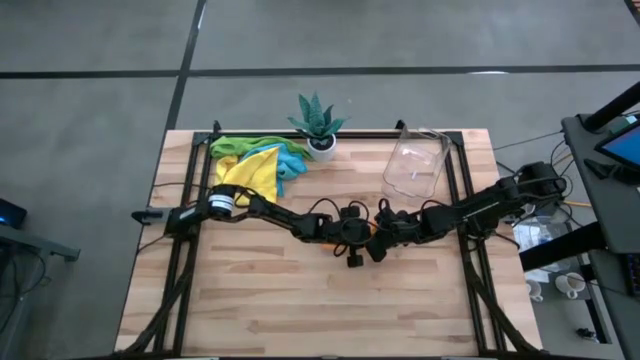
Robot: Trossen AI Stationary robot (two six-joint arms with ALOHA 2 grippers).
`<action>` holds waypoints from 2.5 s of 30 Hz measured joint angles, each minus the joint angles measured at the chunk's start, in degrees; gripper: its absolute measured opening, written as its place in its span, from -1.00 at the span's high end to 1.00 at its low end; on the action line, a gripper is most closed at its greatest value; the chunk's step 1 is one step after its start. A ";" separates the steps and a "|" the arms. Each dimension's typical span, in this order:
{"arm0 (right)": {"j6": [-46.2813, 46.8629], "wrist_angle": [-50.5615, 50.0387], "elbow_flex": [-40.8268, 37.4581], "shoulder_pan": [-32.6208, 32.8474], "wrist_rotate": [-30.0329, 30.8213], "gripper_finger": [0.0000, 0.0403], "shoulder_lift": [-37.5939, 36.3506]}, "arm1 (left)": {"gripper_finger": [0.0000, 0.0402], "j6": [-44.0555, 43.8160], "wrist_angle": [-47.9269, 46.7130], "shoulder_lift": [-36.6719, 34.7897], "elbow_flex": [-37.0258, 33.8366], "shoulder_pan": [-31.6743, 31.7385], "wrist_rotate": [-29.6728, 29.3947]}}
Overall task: Roll microfiber towels into tight, uniform cylinder then place into a basket
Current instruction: Roll the orange microfiber cloth
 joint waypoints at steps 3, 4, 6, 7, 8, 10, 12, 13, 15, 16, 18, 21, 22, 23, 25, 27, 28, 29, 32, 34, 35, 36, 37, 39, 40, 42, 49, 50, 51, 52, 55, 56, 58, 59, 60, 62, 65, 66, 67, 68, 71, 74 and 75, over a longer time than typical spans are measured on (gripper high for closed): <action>-0.57 -0.04 0.00 0.00 0.11 0.94 0.00 | 1.00 0.05 -0.27 -0.31 0.00 0.00 0.00; -0.59 -0.02 0.00 0.00 0.13 0.94 0.00 | 1.00 0.09 -0.52 -0.52 0.00 0.00 0.00; -0.59 -0.01 0.00 0.00 0.18 0.94 -0.04 | 1.00 0.12 -0.82 -0.96 0.00 0.00 0.00; -0.59 0.00 0.00 0.00 0.20 0.94 -0.04 | 1.00 0.13 -0.96 -1.16 -0.02 0.00 0.00; -0.59 0.00 0.00 0.00 0.20 0.94 -0.04 | 1.00 0.16 -1.03 -1.28 -0.03 0.00 0.00; -0.59 0.00 0.02 0.00 0.22 0.94 -0.09 | 1.00 0.99 -1.23 -1.49 -0.04 0.00 0.00; -0.76 0.01 0.02 0.00 0.25 0.94 -0.09 | 1.00 1.53 -1.96 -1.68 0.11 0.00 -0.16; -0.78 0.00 0.02 0.00 0.29 0.94 -0.09 | 0.99 1.59 -2.10 -1.68 0.15 0.00 -0.24; -0.79 0.00 0.02 0.00 0.29 0.94 -0.08 | 0.95 1.76 -2.46 -1.72 0.17 0.00 -0.26; -0.79 -0.02 0.02 0.00 0.29 0.94 -0.07 | 0.92 2.28 -2.62 -1.77 0.19 0.00 -0.28; -0.79 -0.09 0.02 0.00 0.26 0.94 -0.07 | 0.83 2.68 -2.68 -1.86 0.24 0.00 -0.41; -0.79 -0.11 0.02 0.00 0.14 0.94 -0.07 | 0.64 3.68 -3.00 -2.10 0.26 0.00 -0.57; -0.79 -0.11 0.02 0.00 0.12 0.94 -0.07 | 0.58 4.10 -3.13 -2.18 0.26 -0.02 -0.67; -0.79 -0.11 0.02 0.00 0.11 0.94 -0.07 | 0.51 4.13 -3.49 -2.33 0.26 -0.01 -0.66; -0.79 -0.11 0.02 0.00 0.11 0.94 -0.07 | 0.38 4.17 -4.33 -2.70 0.27 0.00 -0.67; -0.81 -0.11 0.02 0.00 0.07 0.94 -0.07 | 0.25 4.17 -4.86 -2.96 0.26 0.00 -0.66; -0.81 -0.15 0.02 0.00 0.00 0.94 -0.07 | 0.19 4.17 -5.06 -3.07 0.26 0.00 -0.66; -0.81 -0.17 0.02 0.00 -0.04 0.94 -0.07 | 0.14 4.17 -5.36 -3.21 0.26 0.00 -0.64; -0.81 -0.17 0.02 0.00 -0.06 0.94 -0.07 | -0.03 4.17 -6.02 -3.71 0.26 0.00 -0.57; -0.81 -0.24 0.02 0.00 -0.10 0.94 -0.07 | -0.13 4.20 -6.04 -3.92 0.26 0.00 -0.28; -0.81 -0.26 0.02 0.02 -0.10 0.94 -0.07 | -0.17 4.20 -6.09 -4.03 0.26 0.00 -0.04; -0.81 -0.26 0.02 0.02 -0.09 0.94 -0.07 | -0.22 4.20 -6.28 -4.17 0.26 0.00 0.31; -0.81 -0.26 0.02 0.02 -0.09 0.94 -0.07 | -0.26 4.17 -6.51 -4.31 0.26 0.00 0.75; -0.83 -0.26 0.02 0.00 -0.07 0.94 -0.04 | -0.35 4.16 -7.28 -4.65 0.27 -0.02 1.40; -0.83 -0.26 0.02 0.00 -0.03 0.94 -0.04 | -0.38 4.14 -7.51 -4.73 0.26 -0.02 1.51; -0.83 -0.24 0.00 -0.02 0.13 0.94 -0.04 | -0.45 4.15 -7.98 -5.04 0.28 -0.04 1.75; -0.90 -0.15 0.00 -0.02 0.24 0.94 -0.04 | -0.55 4.59 -11.94 -7.84 0.26 -0.04 1.90; -1.03 -0.15 0.00 -0.04 0.24 0.94 -0.04 | -0.55 4.59 -12.66 -8.23 0.26 -0.04 1.90; -1.05 -0.15 0.00 -0.04 0.24 0.94 -0.04 | -0.55 4.63 -13.47 -8.54 0.26 -0.04 1.88; -1.05 -0.18 0.00 -0.04 0.24 0.94 -0.04 | -0.55 4.65 -13.86 -8.61 0.22 -0.04 1.86; -1.05 -0.23 -0.02 -0.02 0.24 0.94 -0.04 | -0.55 4.69 -15.43 -8.61 0.12 -0.04 1.51; -1.05 -0.24 -0.02 -0.02 0.24 0.94 -0.04 | -0.55 4.74 -15.75 -8.61 0.07 -0.04 1.02; -1.03 -0.24 -0.02 -0.02 0.23 0.94 -0.02 | -0.55 5.73 -15.99 -8.61 -0.05 -0.04 -0.48; -1.05 -0.24 -0.02 -0.02 0.24 0.94 -0.02 | -0.55 6.16 -16.01 -8.61 -0.07 -0.12 -1.40; -1.04 -0.26 -0.02 -0.02 0.23 0.94 -0.02 | -0.55 6.68 -16.02 -8.67 -0.10 -0.22 -2.27; -1.04 -0.24 -0.02 -0.02 0.22 0.94 -0.02 | -0.55 8.08 -16.38 -9.32 -0.26 -0.51 -3.78; -1.05 -0.15 -0.02 -0.02 0.18 0.94 -0.02 | -0.55 10.57 -15.91 -10.44 -0.32 -1.41 -7.30; -1.06 -0.13 -0.02 -0.02 0.18 0.94 -0.02 | -0.55 11.36 -15.48 -10.50 -0.36 -1.71 -8.41; -1.29 -0.11 0.00 -0.02 0.18 0.94 -0.02 | -0.55 11.99 -14.87 -10.51 -0.50 -1.99 -8.80; -1.44 -0.13 0.00 -0.02 0.18 0.94 -0.02 | -0.55 12.62 -14.06 -10.51 -0.90 -2.26 -8.84; -1.62 0.08 0.04 -0.02 0.13 0.94 -0.02 | -0.52 14.39 -7.18 -10.51 -4.03 -3.07 -8.25; -1.73 -0.17 -0.05 -0.02 0.13 0.94 0.00 | -0.42 14.67 2.83 -10.69 -8.90 -3.33 -8.01; -1.73 -0.21 -0.07 -0.02 0.13 0.94 0.00 | -0.36 14.88 6.20 -10.99 -10.78 -3.36 -7.97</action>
